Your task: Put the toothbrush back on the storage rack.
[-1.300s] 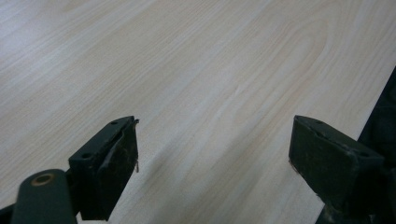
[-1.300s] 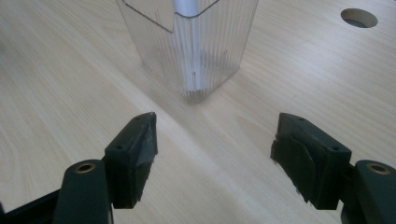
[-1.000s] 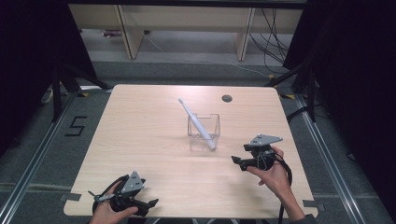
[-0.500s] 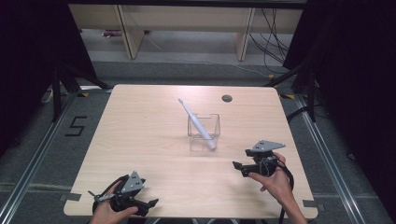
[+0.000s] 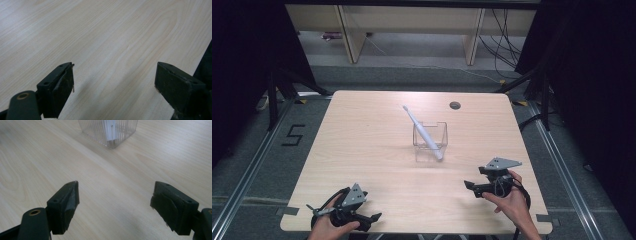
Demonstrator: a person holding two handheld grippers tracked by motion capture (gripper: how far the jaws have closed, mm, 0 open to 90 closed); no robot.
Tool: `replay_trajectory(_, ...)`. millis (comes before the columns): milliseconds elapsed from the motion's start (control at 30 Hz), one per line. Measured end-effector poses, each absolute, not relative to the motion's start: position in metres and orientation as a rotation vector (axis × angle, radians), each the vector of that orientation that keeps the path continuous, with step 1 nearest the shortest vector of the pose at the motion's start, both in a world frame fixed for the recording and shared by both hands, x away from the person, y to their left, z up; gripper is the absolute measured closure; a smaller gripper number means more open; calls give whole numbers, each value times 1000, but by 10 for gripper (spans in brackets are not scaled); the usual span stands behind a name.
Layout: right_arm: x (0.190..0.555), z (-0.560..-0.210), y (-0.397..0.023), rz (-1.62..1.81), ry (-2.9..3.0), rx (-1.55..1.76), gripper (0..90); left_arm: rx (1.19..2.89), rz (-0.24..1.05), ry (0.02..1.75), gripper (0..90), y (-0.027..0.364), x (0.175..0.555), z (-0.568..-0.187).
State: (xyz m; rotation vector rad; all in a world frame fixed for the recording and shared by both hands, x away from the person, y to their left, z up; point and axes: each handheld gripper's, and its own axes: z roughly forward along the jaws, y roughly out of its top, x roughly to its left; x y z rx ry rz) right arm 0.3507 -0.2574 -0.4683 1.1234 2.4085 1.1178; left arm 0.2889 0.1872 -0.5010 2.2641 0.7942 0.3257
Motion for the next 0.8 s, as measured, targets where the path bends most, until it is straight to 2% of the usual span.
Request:
replay_trajectory(567, 335, -474, -268, 1115, 2423, 1124, 220, 2262, 326, 798, 151, 187, 289, -501)
replay_trajectory(800, 329, -483, -268, 1081, 2480, 1156, 190, 2264, 327, 797, 151, 187, 289, -501)
